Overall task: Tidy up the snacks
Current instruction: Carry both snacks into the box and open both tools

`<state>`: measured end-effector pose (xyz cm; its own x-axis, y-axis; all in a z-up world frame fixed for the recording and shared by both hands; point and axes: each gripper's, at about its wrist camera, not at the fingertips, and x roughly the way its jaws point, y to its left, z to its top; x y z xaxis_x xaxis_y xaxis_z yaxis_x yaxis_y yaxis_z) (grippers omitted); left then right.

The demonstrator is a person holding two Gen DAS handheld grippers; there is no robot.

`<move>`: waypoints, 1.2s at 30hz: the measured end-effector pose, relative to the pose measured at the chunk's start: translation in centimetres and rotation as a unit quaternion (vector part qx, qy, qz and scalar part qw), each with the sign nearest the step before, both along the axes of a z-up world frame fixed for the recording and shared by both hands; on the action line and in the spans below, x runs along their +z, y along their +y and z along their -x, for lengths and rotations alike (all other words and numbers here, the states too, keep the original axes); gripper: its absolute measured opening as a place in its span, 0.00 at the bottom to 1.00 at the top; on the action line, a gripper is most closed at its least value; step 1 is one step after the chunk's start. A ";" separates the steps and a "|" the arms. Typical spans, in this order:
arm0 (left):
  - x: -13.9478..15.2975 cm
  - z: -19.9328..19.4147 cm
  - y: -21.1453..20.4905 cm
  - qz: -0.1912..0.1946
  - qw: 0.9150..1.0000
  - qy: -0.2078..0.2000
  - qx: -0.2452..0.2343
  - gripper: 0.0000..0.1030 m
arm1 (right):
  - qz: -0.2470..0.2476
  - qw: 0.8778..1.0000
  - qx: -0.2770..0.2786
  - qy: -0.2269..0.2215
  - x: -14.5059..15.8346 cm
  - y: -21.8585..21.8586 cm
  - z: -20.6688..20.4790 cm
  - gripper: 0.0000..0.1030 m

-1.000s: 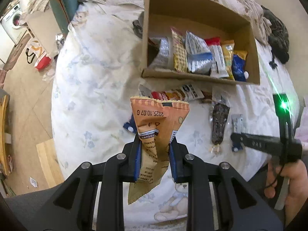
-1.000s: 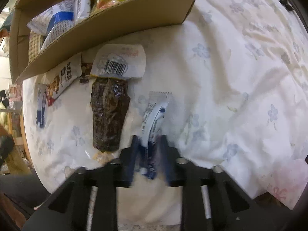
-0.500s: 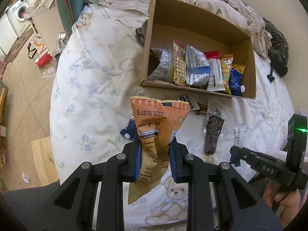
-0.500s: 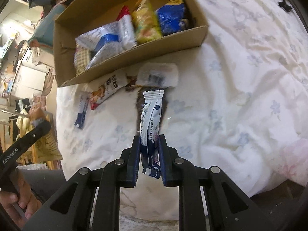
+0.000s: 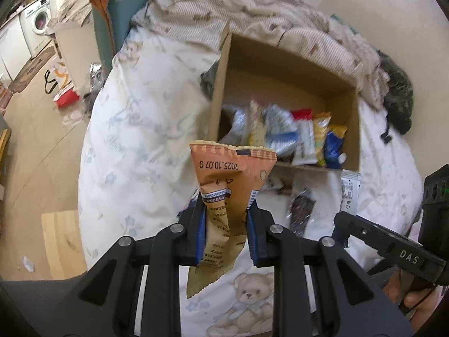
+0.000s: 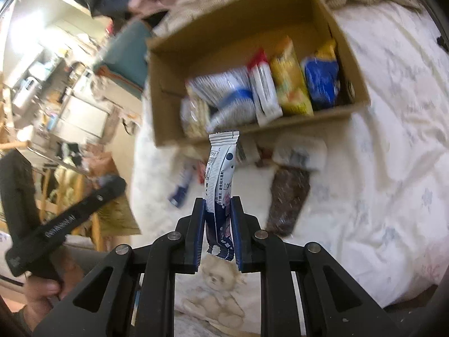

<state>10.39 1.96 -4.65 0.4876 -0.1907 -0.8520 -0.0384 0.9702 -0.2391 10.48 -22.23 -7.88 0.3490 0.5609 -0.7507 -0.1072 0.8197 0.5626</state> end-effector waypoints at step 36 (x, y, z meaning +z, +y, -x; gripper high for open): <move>-0.9 -15.2 -9.7 -0.021 0.997 -0.055 -0.048 0.21 | 0.079 0.993 -0.081 -0.017 -0.5 -6.0 -13.5 0.19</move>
